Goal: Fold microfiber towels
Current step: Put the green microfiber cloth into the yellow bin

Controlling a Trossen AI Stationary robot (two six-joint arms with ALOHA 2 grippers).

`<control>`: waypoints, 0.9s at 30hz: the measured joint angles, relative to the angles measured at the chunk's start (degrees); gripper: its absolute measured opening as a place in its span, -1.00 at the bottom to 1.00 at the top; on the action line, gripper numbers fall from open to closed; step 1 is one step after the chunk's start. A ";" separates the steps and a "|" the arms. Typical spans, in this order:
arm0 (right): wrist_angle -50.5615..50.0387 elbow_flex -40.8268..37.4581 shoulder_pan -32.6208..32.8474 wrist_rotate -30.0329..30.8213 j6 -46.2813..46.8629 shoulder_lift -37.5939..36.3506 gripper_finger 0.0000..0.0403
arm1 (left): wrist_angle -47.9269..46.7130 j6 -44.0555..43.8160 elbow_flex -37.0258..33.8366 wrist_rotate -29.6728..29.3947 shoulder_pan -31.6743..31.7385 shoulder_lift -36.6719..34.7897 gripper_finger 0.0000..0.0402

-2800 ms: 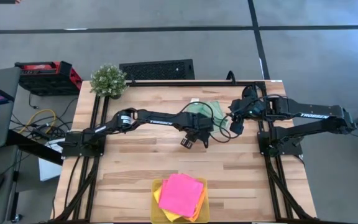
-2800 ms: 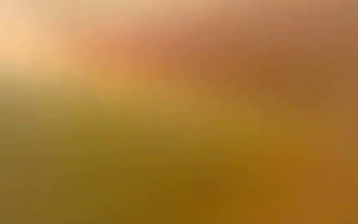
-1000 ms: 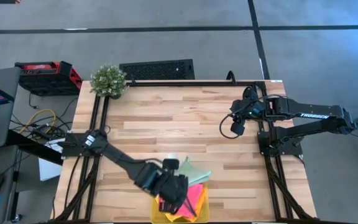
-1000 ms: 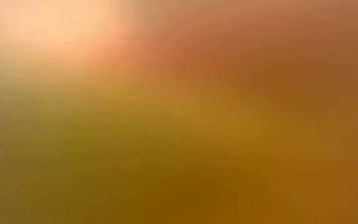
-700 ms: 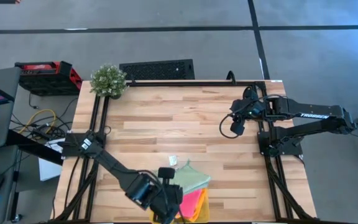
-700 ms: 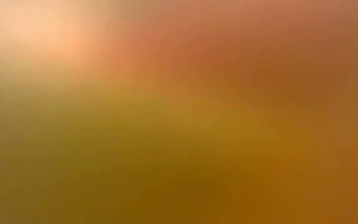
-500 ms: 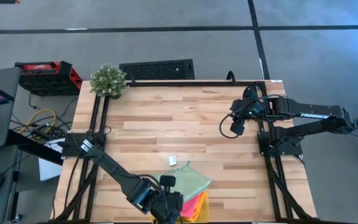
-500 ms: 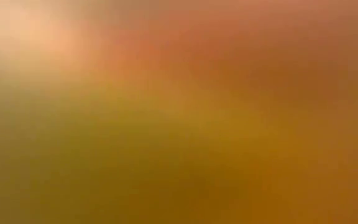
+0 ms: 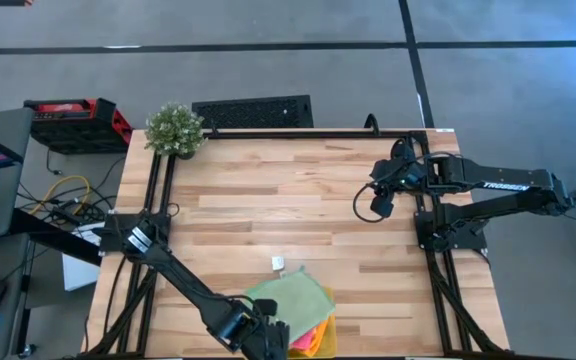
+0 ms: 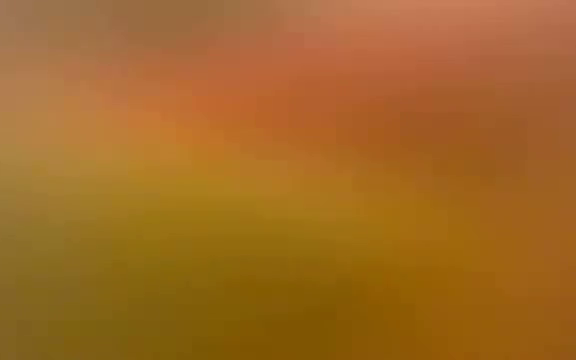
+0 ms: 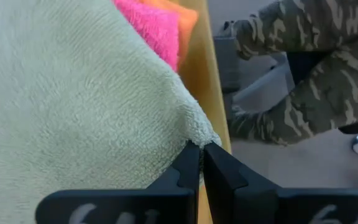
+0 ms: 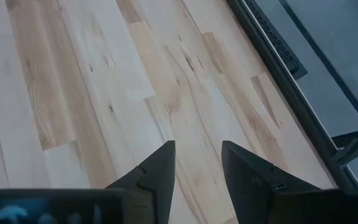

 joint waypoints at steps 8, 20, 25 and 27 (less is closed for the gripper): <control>0.01 0.00 0.00 -3.33 -0.85 0.00 -0.23 | 1.22 -5.38 -1.99 -0.40 0.36 -0.03 -1.00; 0.01 0.00 9.53 -23.52 -4.13 0.00 -0.23 | 1.21 -1.48 -1.99 -0.15 -0.22 -0.03 -0.89; 0.36 0.00 14.95 -23.86 -3.78 0.00 -0.23 | 2.23 -2.79 -1.99 -0.14 -1.54 -0.03 -0.96; 0.37 0.00 17.02 -24.05 -2.86 0.00 -0.23 | 2.29 -4.25 -1.99 -0.16 -1.93 -0.03 -0.97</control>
